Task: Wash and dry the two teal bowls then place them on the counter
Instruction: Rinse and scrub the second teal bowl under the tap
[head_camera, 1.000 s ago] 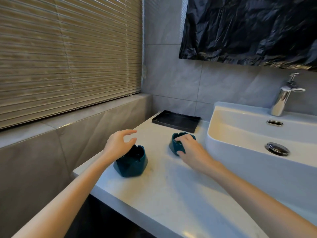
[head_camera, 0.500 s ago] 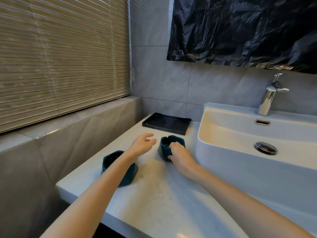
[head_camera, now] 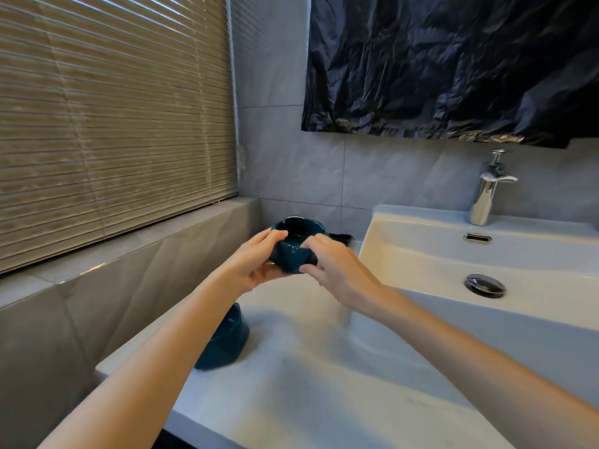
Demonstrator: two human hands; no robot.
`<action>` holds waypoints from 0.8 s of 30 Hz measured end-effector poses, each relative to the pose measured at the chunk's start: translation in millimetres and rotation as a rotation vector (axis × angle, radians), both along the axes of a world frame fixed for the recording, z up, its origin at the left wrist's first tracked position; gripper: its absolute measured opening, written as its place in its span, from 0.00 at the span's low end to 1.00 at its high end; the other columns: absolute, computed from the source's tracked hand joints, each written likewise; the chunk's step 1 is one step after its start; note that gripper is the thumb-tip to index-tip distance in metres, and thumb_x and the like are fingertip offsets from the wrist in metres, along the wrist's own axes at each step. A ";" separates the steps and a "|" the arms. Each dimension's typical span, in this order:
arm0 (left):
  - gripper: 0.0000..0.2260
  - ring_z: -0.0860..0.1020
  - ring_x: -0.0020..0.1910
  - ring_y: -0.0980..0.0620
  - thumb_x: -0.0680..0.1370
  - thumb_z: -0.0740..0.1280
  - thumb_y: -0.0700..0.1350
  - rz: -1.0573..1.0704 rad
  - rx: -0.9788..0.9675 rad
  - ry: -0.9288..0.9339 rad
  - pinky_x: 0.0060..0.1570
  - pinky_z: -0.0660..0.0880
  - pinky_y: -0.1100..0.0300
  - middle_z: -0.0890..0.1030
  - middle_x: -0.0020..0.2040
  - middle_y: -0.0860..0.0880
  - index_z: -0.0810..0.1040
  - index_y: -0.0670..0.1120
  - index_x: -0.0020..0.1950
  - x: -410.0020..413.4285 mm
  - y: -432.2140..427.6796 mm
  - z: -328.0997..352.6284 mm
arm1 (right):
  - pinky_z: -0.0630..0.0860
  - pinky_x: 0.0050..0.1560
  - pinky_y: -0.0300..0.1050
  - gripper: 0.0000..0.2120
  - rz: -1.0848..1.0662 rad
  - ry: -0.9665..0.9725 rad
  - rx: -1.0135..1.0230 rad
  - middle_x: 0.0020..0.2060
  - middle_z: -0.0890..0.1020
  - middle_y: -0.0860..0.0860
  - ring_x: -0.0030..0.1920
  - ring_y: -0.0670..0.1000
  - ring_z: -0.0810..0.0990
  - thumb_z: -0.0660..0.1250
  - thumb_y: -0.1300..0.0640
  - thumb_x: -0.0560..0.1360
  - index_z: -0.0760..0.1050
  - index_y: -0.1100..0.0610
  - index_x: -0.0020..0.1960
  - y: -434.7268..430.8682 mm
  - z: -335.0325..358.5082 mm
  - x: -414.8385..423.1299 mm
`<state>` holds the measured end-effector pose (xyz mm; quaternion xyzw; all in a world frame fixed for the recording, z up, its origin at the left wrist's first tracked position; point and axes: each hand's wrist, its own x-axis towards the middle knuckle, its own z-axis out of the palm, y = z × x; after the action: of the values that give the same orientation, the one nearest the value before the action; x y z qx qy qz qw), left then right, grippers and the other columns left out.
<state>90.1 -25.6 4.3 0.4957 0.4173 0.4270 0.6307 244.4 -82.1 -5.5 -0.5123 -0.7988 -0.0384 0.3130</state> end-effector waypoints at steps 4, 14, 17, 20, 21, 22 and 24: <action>0.07 0.81 0.51 0.42 0.79 0.63 0.48 -0.008 0.087 0.042 0.35 0.81 0.55 0.80 0.55 0.40 0.78 0.48 0.54 33.3 -3.3 23.9 | 0.66 0.40 0.34 0.09 0.055 0.055 0.044 0.42 0.74 0.45 0.33 0.41 0.73 0.69 0.56 0.75 0.78 0.57 0.54 -15.7 33.4 38.1; 0.07 0.79 0.55 0.46 0.81 0.60 0.47 -0.356 0.125 0.179 0.43 0.82 0.53 0.79 0.58 0.42 0.76 0.48 0.54 170.6 -0.3 43.8 | 0.81 0.44 0.45 0.15 -0.369 0.677 -0.562 0.56 0.77 0.52 0.47 0.53 0.81 0.57 0.43 0.80 0.73 0.51 0.59 -44.8 62.6 201.7; 0.09 0.79 0.57 0.45 0.81 0.60 0.48 -0.461 0.067 0.189 0.47 0.82 0.53 0.78 0.61 0.42 0.73 0.48 0.59 217.6 0.3 38.7 | 0.81 0.45 0.47 0.17 -0.283 0.928 -0.709 0.56 0.78 0.60 0.46 0.57 0.82 0.56 0.44 0.81 0.75 0.55 0.58 -56.7 59.1 240.6; 0.10 0.78 0.57 0.45 0.82 0.60 0.45 -0.531 0.061 0.167 0.48 0.81 0.53 0.77 0.62 0.44 0.73 0.50 0.62 259.8 0.4 33.9 | 0.81 0.50 0.48 0.16 -0.258 1.013 -0.665 0.57 0.77 0.61 0.50 0.59 0.81 0.57 0.49 0.82 0.73 0.58 0.61 -61.9 52.7 276.7; 0.10 0.78 0.56 0.46 0.82 0.60 0.44 -0.549 0.070 0.159 0.47 0.81 0.53 0.77 0.61 0.45 0.73 0.51 0.63 271.1 -0.8 33.4 | 0.81 0.50 0.48 0.14 -0.254 1.009 -0.647 0.57 0.77 0.60 0.51 0.59 0.81 0.58 0.51 0.82 0.73 0.58 0.61 -62.5 50.3 286.8; 0.11 0.78 0.55 0.46 0.82 0.60 0.43 -0.565 0.081 0.152 0.47 0.81 0.54 0.77 0.60 0.45 0.72 0.52 0.63 282.1 -0.9 32.9 | 0.82 0.48 0.47 0.13 -0.260 1.001 -0.624 0.56 0.79 0.59 0.50 0.59 0.82 0.58 0.52 0.82 0.73 0.58 0.61 -63.5 48.5 295.4; 0.12 0.78 0.56 0.45 0.82 0.60 0.42 -0.585 0.092 0.151 0.48 0.81 0.54 0.78 0.60 0.45 0.72 0.52 0.64 302.8 1.5 31.9 | 0.82 0.43 0.43 0.10 -0.300 0.986 -0.582 0.53 0.79 0.56 0.47 0.58 0.82 0.58 0.55 0.82 0.74 0.57 0.59 -63.2 46.3 309.6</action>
<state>392.9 -24.1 36.2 0.6532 0.2827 0.2075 0.6710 554.0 -145.3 40.8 -0.6417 -0.4557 0.3812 0.4851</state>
